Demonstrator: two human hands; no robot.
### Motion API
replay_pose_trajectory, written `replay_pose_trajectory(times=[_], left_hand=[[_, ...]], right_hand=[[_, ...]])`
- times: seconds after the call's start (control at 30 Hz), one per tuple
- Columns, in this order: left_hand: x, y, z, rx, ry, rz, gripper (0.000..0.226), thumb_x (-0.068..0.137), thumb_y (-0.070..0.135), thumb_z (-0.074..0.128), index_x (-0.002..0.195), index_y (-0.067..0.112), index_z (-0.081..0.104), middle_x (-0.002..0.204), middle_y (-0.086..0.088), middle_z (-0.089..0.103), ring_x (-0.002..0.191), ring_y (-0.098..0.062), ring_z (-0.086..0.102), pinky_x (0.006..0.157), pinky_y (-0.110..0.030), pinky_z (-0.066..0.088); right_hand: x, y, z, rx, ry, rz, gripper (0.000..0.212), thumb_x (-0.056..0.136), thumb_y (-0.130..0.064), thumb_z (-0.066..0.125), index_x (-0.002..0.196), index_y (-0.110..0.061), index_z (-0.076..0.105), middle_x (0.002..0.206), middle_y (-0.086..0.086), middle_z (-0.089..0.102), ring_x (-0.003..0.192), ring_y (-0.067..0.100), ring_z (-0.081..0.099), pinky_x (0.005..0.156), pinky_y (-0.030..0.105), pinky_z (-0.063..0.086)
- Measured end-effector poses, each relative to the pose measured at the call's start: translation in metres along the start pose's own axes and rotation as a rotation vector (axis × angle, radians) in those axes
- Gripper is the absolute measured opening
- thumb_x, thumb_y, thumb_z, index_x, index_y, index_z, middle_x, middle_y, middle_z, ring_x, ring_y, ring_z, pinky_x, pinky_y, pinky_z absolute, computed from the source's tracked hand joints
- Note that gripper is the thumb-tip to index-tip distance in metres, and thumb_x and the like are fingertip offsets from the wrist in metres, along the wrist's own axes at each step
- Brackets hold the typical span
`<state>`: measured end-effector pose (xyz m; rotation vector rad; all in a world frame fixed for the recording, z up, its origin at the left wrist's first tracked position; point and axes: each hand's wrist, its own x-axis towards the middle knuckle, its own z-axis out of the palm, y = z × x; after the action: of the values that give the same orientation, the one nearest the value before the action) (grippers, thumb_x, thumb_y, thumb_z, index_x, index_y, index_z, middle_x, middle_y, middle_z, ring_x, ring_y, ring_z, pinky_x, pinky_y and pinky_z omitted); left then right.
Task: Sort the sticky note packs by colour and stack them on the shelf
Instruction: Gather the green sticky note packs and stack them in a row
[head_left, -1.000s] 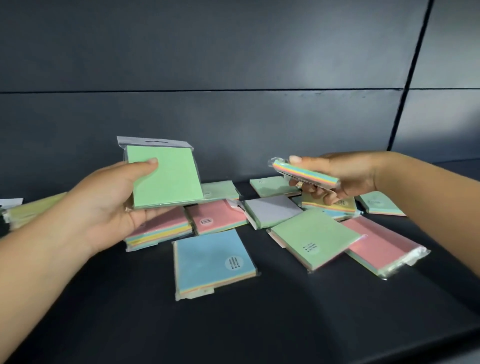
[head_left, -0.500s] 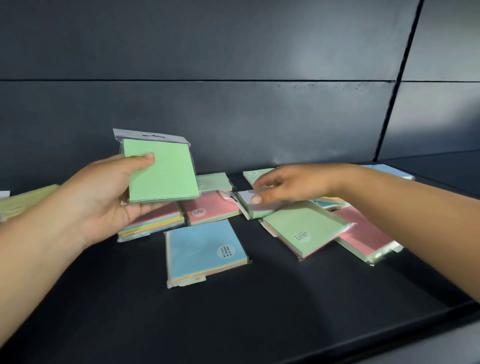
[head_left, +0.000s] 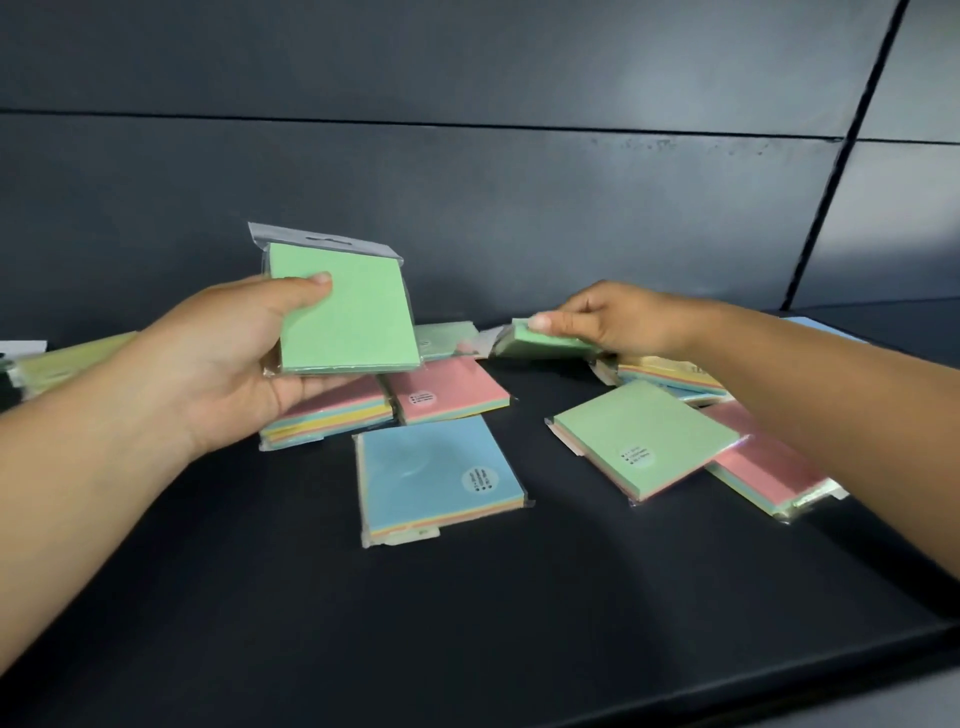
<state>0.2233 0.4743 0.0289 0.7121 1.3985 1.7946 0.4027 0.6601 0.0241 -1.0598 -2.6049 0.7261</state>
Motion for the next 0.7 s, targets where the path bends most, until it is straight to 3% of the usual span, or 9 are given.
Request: replay_pose_trajectory(times=[0.03,0.1,0.13,0.3,0.4,0.47,0.57,0.7], left_hand=[[0.0,0.0,0.0,-0.002,0.0,-0.001,0.012,0.093,0.015,0.051,0.101,0.014,0.06,0.068,0.0,0.074,0.061,-0.014,0.071,0.045,-0.031,0.056],[0.001,0.0,-0.001,-0.006,0.0,-0.005,0.012,0.093,0.014,0.052,0.101,0.013,0.06,0.069,-0.001,0.074,0.061,-0.015,0.071,0.045,-0.032,0.056],[0.002,0.0,-0.001,-0.006,-0.002,-0.008,0.011,0.093,0.014,0.052,0.1,0.013,0.06,0.068,-0.001,0.074,0.061,-0.015,0.071,0.046,-0.032,0.057],[0.005,-0.002,-0.002,-0.026,0.006,-0.027,0.01,0.093,0.014,0.051,0.097,0.012,0.06,0.067,-0.003,0.073,0.058,-0.016,0.071,0.044,-0.033,0.056],[0.006,-0.002,-0.003,-0.046,0.01,-0.048,0.01,0.093,0.015,0.051,0.096,0.012,0.059,0.065,-0.005,0.073,0.056,-0.02,0.071,0.043,-0.037,0.056],[0.006,-0.003,-0.003,-0.04,-0.015,-0.072,0.011,0.094,0.017,0.05,0.096,0.013,0.059,0.069,-0.007,0.074,0.058,-0.024,0.071,0.045,-0.044,0.056],[0.005,-0.004,-0.003,0.012,-0.041,-0.066,0.013,0.094,0.016,0.049,0.099,0.017,0.061,0.076,-0.007,0.074,0.062,-0.025,0.072,0.052,-0.048,0.057],[0.003,0.006,-0.006,0.045,0.01,-0.002,0.013,0.093,0.014,0.052,0.101,0.02,0.061,0.081,-0.004,0.074,0.064,-0.02,0.072,0.057,-0.046,0.057]], right_hand=[[0.002,0.0,-0.001,0.099,0.031,0.022,0.039,0.083,-0.055,0.053,0.068,-0.019,0.058,0.073,0.006,0.05,0.069,0.021,0.052,0.068,0.027,0.048],[0.007,-0.003,-0.006,0.328,0.025,0.075,0.04,0.085,-0.052,0.053,0.084,-0.012,0.061,0.086,0.009,0.059,0.083,0.025,0.062,0.079,0.037,0.056],[0.008,-0.005,-0.009,0.43,0.018,0.102,0.042,0.086,-0.05,0.052,0.092,-0.01,0.06,0.086,0.009,0.064,0.082,0.025,0.065,0.079,0.038,0.058],[0.01,-0.016,-0.019,0.964,0.035,0.218,0.043,0.089,-0.056,0.044,0.091,-0.016,0.058,0.068,0.005,0.07,0.058,0.02,0.069,0.049,0.039,0.058],[0.01,-0.019,-0.013,1.061,0.014,0.289,0.05,0.087,-0.061,0.042,0.088,-0.014,0.058,0.06,0.003,0.069,0.051,0.015,0.068,0.042,0.029,0.055],[0.007,-0.02,-0.006,1.047,-0.011,0.285,0.037,0.087,-0.049,0.052,0.087,-0.013,0.058,0.062,0.004,0.069,0.05,0.014,0.068,0.04,0.025,0.054],[0.004,-0.023,0.003,1.053,-0.08,0.208,0.005,0.089,-0.011,0.057,0.085,-0.01,0.06,0.062,0.003,0.071,0.054,0.012,0.069,0.05,0.027,0.058],[0.006,-0.043,0.008,1.116,-0.141,0.091,0.018,0.087,0.008,0.051,0.092,-0.007,0.059,0.079,0.009,0.071,0.063,0.02,0.071,0.056,0.036,0.059]])
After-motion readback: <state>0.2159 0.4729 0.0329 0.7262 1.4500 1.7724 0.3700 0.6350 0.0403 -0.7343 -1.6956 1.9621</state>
